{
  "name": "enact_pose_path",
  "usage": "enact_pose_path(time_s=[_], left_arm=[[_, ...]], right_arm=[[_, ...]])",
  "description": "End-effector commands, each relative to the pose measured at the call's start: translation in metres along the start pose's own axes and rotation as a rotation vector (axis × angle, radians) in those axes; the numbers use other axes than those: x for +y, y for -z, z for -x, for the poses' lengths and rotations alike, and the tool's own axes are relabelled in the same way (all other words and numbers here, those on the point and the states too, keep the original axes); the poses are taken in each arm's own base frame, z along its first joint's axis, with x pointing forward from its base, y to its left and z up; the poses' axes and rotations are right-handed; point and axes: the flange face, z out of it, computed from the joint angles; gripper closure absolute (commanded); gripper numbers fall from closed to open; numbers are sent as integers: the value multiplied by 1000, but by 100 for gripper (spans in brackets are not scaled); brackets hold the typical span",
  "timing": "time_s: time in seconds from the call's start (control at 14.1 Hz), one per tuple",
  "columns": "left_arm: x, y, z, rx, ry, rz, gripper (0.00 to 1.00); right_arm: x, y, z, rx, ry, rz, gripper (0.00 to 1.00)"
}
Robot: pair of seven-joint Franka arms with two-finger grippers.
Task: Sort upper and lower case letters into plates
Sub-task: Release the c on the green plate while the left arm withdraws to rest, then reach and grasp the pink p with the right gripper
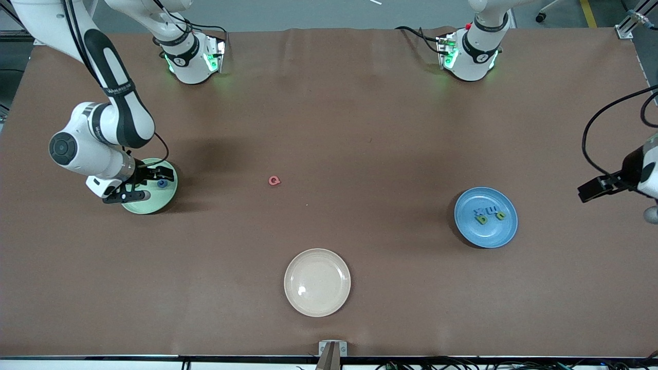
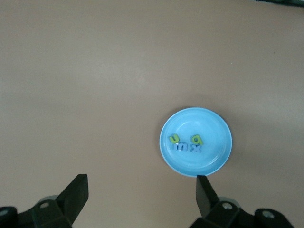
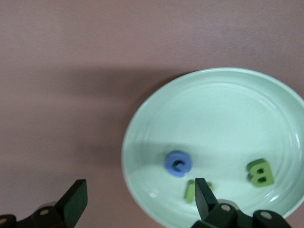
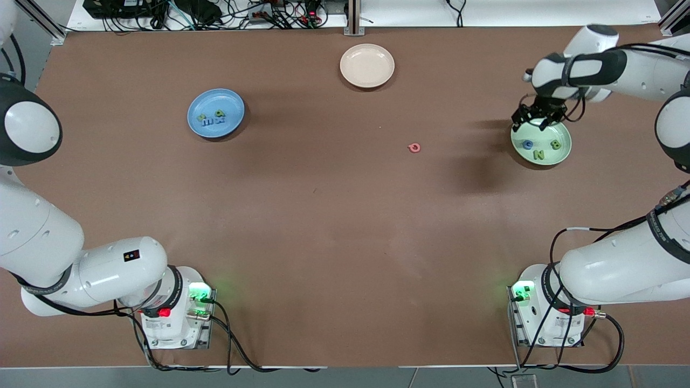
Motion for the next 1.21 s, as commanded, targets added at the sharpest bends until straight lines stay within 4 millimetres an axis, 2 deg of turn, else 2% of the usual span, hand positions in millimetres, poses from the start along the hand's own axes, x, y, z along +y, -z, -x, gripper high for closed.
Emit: enact_pose_path(time_s=[0.0, 0.14, 0.21, 0.36, 0.57, 0.64, 0.78, 1.0, 1.14], left_arm=[[-1, 24, 19, -25, -17, -3, 0], [-3, 56, 35, 3, -19, 33, 0], [-8, 63, 39, 1, -1, 71, 0], [-28, 82, 54, -13, 27, 129, 0], [-37, 81, 74, -54, -109, 126, 0], [-48, 80, 79, -58, -94, 159, 0], [-45, 76, 86, -65, -94, 167, 0], [-29, 64, 99, -33, -112, 167, 0], [-12, 67, 105, -26, -118, 167, 0]], right_arm=[[-44, 20, -6, -22, -71, 12, 0], [-89, 26, -13, -13, -134, 26, 0], [-113, 28, -16, -3, -159, 28, 0], [-163, 33, -19, 20, -198, 34, 0], [-225, 13, -24, 35, -222, 30, 0], [-239, 4, -25, 52, -249, 15, 0], [-267, -17, -25, 85, -273, 6, 0], [-290, -40, -21, 108, -313, 5, 0], [-303, -59, -19, 125, -347, 5, 0]])
